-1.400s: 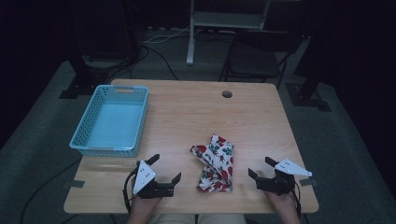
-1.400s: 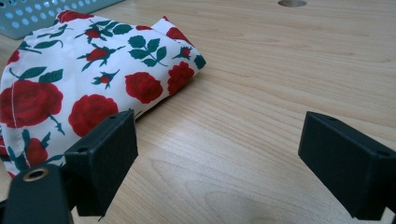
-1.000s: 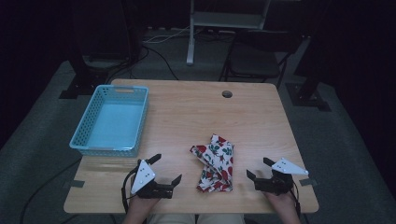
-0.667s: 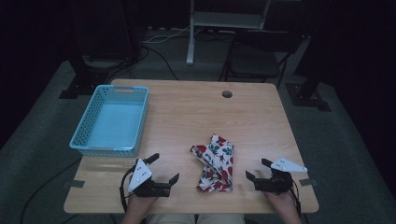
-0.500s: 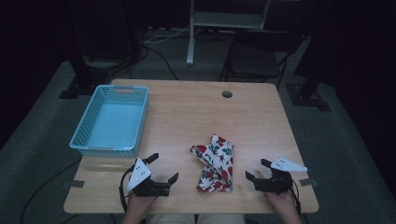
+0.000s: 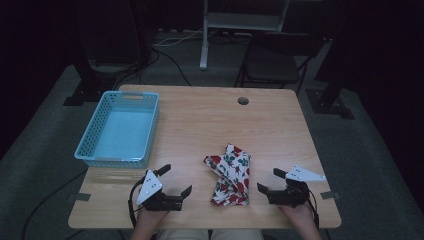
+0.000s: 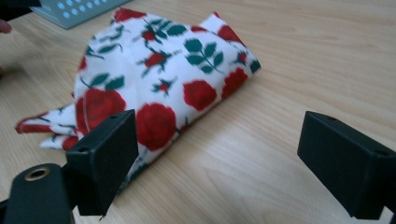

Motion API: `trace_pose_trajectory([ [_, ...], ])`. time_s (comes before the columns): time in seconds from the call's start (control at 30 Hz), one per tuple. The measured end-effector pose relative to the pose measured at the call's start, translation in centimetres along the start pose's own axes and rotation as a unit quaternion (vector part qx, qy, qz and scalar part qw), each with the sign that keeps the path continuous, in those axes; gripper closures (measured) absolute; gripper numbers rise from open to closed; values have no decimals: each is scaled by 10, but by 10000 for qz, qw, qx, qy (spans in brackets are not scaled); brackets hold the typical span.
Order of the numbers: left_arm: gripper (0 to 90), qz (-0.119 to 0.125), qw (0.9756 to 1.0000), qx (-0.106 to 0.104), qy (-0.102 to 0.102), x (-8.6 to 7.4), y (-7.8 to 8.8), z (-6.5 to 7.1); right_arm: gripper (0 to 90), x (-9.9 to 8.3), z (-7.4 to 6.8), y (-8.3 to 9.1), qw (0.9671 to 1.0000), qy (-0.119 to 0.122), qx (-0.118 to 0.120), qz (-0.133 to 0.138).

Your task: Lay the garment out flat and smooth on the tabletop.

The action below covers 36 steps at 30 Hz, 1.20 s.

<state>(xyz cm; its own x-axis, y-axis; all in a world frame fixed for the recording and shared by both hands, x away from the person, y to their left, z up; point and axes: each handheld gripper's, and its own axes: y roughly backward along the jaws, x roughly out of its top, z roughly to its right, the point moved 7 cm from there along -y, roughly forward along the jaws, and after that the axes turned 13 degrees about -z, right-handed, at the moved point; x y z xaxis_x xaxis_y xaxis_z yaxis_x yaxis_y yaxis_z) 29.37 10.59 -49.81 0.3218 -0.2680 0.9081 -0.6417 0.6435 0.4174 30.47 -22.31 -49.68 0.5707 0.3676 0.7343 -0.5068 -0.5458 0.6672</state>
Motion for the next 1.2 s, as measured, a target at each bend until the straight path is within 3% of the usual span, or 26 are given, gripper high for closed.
trace_pose_trajectory([
  [0.43,2,-31,10000,-41,51,-1,0,0,118,40,-20,-3,9994,266,54,198],
  [0.57,2,-21,10000,-26,33,0,0,0,118,51,-29,-7,9988,371,189,269],
  [0.87,3,-12,9999,-56,98,0,1,-1,118,73,-46,-18,9974,609,281,247],
  [1.2,2,-2,9998,-110,138,-1,1,-2,118,96,-72,-49,9949,922,408,28],
])
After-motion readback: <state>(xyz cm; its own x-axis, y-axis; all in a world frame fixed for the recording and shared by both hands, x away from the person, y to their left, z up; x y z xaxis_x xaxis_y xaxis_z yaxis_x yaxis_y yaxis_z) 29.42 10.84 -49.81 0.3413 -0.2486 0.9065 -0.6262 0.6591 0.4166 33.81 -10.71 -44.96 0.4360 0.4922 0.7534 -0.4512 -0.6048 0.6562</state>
